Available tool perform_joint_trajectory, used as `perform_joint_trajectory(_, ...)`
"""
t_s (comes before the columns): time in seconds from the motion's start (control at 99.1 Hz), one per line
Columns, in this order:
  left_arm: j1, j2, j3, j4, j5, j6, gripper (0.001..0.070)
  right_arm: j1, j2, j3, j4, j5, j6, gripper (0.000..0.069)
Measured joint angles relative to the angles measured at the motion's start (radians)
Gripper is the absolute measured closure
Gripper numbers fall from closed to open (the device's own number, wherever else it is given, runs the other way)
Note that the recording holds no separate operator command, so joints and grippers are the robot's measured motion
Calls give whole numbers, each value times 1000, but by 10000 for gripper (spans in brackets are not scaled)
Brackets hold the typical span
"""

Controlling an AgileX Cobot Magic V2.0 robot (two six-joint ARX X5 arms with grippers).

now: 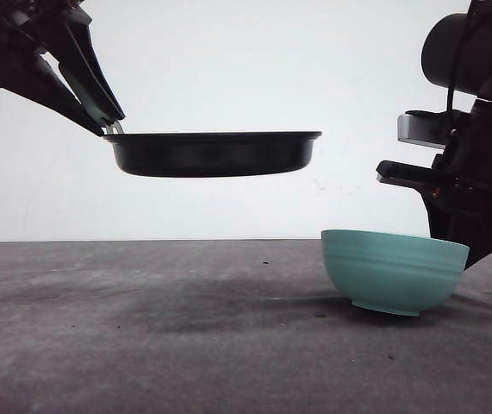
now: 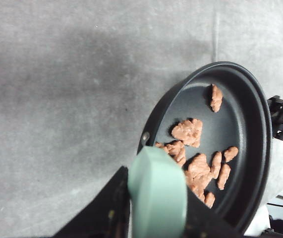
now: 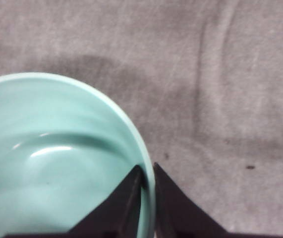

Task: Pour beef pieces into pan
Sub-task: 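Lower the empty bowl onto the table with the right gripper and release, then lower the pan onto the table with the left gripper and open it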

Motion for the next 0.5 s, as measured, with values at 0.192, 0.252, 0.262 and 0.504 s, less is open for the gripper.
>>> perform_joint_trajectory(0.192, 0, 0, 0, 9, -10, 0, 654, -3, -32, -2, 7, 42, 6, 670)
perform_joint_trajectory(0.252, 0, 0, 0, 11, -17, 0, 654, -3, -55, -2, 10, 46, 10, 669)
perform_joint_trajectory(0.262, 0, 0, 0, 11, -18, 0, 654, -3, -60, -2, 11, 47, 10, 668)
perform_joint_trajectory(0.504, 0, 0, 0, 43, -28, 0, 654, -3, -130, -2, 43, 50, 14, 447)
